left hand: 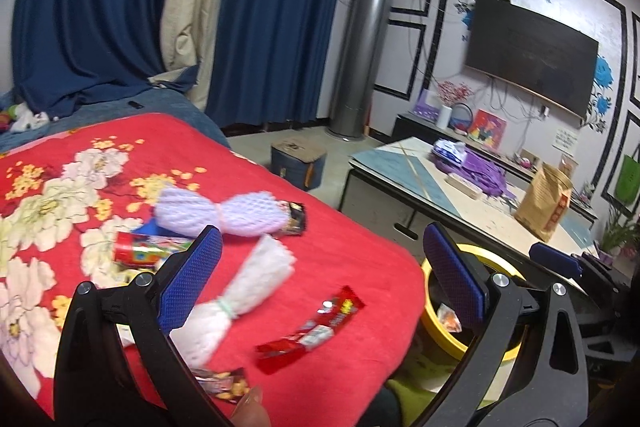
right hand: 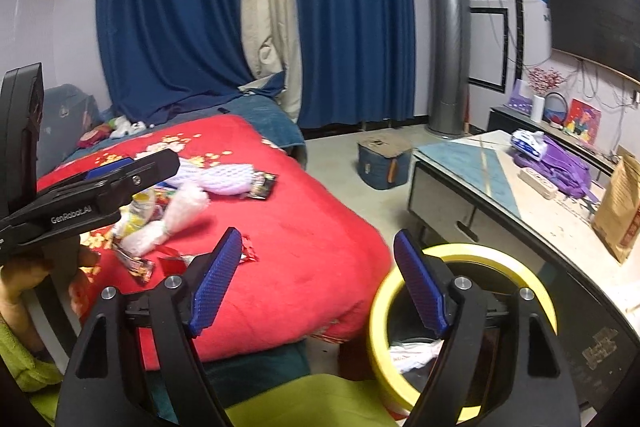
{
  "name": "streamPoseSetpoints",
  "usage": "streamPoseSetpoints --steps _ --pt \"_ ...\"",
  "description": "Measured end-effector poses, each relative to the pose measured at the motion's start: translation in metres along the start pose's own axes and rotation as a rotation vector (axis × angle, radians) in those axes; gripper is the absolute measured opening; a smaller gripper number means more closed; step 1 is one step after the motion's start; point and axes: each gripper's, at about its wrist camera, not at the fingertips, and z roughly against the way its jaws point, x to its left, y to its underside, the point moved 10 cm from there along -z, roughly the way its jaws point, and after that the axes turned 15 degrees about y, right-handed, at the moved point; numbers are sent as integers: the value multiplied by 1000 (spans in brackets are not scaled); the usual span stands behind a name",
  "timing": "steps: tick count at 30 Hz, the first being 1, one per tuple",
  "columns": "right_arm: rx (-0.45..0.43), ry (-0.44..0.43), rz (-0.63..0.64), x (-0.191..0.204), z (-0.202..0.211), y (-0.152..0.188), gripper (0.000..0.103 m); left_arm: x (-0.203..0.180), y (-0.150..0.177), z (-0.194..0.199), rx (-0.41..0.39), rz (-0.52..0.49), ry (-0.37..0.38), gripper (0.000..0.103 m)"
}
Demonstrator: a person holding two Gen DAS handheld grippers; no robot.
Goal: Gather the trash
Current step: 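Move both tools back over the bed toward the remaining wrappers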
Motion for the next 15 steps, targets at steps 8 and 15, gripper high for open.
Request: streamPoseSetpoints --steps 8,15 --pt "11 -50 24 37 -4 -3 76 25 -4 19 -24 12 -50 92" --pt "56 -78 50 59 -18 3 76 51 2 29 6 9 -95 92"
